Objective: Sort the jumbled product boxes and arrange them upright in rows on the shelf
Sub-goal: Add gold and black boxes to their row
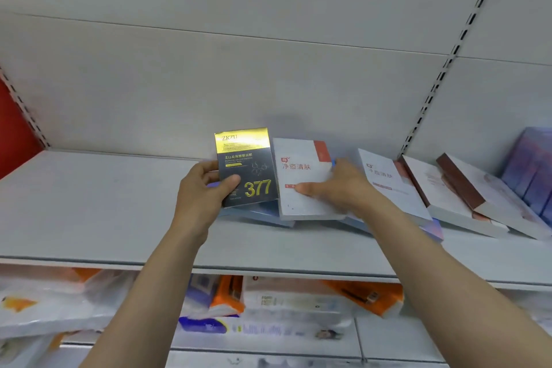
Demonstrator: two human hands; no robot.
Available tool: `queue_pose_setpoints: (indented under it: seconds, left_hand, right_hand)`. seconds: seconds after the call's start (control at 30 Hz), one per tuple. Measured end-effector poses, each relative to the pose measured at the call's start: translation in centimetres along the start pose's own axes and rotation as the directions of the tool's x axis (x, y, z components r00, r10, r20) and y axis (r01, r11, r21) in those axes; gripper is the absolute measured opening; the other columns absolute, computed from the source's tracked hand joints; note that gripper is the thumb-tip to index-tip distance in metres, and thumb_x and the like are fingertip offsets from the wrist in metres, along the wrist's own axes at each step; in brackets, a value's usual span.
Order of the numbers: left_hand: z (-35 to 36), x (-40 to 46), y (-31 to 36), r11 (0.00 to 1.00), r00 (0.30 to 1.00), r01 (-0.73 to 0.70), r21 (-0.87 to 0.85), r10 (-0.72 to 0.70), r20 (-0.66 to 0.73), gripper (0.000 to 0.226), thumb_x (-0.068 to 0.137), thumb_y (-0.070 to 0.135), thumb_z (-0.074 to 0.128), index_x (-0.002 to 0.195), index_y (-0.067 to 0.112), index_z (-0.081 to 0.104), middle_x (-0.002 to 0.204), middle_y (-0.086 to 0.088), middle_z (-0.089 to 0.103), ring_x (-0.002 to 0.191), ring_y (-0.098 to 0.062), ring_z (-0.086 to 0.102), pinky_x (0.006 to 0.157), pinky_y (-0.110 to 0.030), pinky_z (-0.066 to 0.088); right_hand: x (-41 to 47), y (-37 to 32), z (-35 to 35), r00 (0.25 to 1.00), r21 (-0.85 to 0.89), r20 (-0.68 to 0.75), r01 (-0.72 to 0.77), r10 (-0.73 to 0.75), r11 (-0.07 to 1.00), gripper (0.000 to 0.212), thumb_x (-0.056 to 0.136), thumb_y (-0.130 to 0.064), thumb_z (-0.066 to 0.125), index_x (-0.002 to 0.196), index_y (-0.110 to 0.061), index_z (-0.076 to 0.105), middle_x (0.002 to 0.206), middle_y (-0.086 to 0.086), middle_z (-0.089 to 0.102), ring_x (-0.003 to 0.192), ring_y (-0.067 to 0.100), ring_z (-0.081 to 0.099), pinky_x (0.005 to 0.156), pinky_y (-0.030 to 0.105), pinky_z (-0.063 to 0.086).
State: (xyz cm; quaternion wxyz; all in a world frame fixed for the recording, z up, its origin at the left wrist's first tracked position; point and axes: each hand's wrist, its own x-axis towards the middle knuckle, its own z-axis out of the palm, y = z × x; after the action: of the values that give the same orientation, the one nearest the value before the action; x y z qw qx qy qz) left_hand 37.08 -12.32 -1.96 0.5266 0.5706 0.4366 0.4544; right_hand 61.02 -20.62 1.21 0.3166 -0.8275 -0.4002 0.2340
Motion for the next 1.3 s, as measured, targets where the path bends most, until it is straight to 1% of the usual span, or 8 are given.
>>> queue_pose_setpoints:
  seconds: [0.1,0.23,0.4,0.53,0.87,1.03,1.17,1.3]
  left_hand:
    - [-0.5,-0.5,-0.4,1.0,0.999,-0.017,0.011,0.017,-0.049,0.038,0.083,0.018,0.075,0.116,0.024,0.056,0.106,0.004,0.066,0.097,-0.009,0.063,0.081,-0.035,0.056]
    - [-0.2,-2.1,0.0,0.999,0.994,-0.043,-0.02,0.041,-0.103,0.038,0.084,0.02,0.074,0.115,0.026,0.054,0.108,0.003,0.065,0.096,-0.01,0.064,0.068,-0.028,0.053]
    - [3.6,-5.4,2.2,0.992,0.992,-0.114,-0.045,0.111,-0.057,0.031,0.084,0.018,0.074,0.103,0.033,0.054,0.103,0.004,0.065,0.088,-0.01,0.065,0.059,-0.021,0.052]
    - [9.1,-8.8,3.6,0.986,0.989,-0.145,-0.081,0.145,-0.005,0.035,0.083,0.014,0.074,0.105,0.031,0.054,0.1,-0.003,0.069,0.087,-0.019,0.068,0.07,-0.036,0.054]
    - [32.1,-21.8,4.9,0.981,0.962,-0.171,-0.096,0.187,0.199,0.036,0.081,0.017,0.076,0.099,0.042,0.058,0.099,-0.007,0.07,0.091,-0.026,0.07,0.073,-0.041,0.058]
    - [43.3,-27.7,4.8,0.984,0.941,-0.13,-0.118,0.16,0.298,0.036,0.082,0.015,0.074,0.104,0.039,0.057,0.099,-0.008,0.069,0.085,-0.025,0.071,0.066,-0.036,0.056]
    - [50.0,-30.5,5.0,0.99,0.924,-0.097,-0.107,0.13,0.359,0.038,0.083,0.012,0.073,0.109,0.035,0.057,0.099,-0.005,0.07,0.083,-0.018,0.072,0.08,-0.048,0.058]
    - [55.9,-30.9,5.4,0.988,0.913,-0.113,-0.105,0.145,0.381,0.04,0.084,0.008,0.071,0.098,0.041,0.055,0.094,-0.003,0.07,0.086,-0.02,0.07,0.071,-0.039,0.055]
  right_hand:
    - [-0.9,0.9,0.1,0.999,0.263,0.006,0.028,-0.031,0.965,0.049,0.069,-0.036,0.088,0.111,-0.024,0.066,0.109,-0.003,0.072,0.094,0.019,0.071,0.081,0.045,0.061]
    - [-2.7,2.2,-1.2,0.987,0.484,-0.123,0.15,-0.102,0.862,0.018,0.084,-0.026,0.077,0.099,-0.024,0.068,0.097,-0.004,0.076,0.092,0.019,0.073,0.081,0.044,0.06]
    - [-5.4,4.7,-5.6,0.963,0.539,-0.234,0.242,-0.132,0.807,0.029,0.084,-0.023,0.077,0.109,-0.022,0.062,0.096,-0.004,0.076,0.089,0.012,0.073,0.072,0.031,0.057]
    - [-7.8,8.9,-10.8,0.946,0.584,-0.289,0.294,-0.145,0.757,0.027,0.086,-0.022,0.076,0.108,-0.02,0.06,0.094,-0.004,0.076,0.081,0.006,0.073,0.055,0.013,0.051]
    - [-15.1,28.9,-27.8,0.892,0.572,-0.448,0.335,-0.056,0.749,0.027,0.086,-0.015,0.075,0.109,-0.012,0.061,0.094,0.009,0.076,0.082,0.017,0.072,0.066,0.031,0.057]
    - [-19.0,38.3,-35.3,0.867,0.567,-0.497,0.307,0.02,0.764,0.028,0.086,-0.02,0.075,0.11,-0.017,0.06,0.092,-0.002,0.077,0.084,0.011,0.073,0.063,0.023,0.054]
    - [-20.3,43.8,-40.3,0.855,0.568,-0.514,0.279,0.069,0.774,0.026,0.087,-0.022,0.074,0.109,-0.021,0.061,0.094,-0.004,0.077,0.087,0.016,0.074,0.068,0.04,0.06]
    - [-19.9,48.2,-44.1,0.82,0.551,-0.565,0.296,0.087,0.78,0.024,0.087,-0.022,0.075,0.107,-0.022,0.061,0.094,-0.004,0.077,0.087,0.015,0.074,0.069,0.038,0.06]
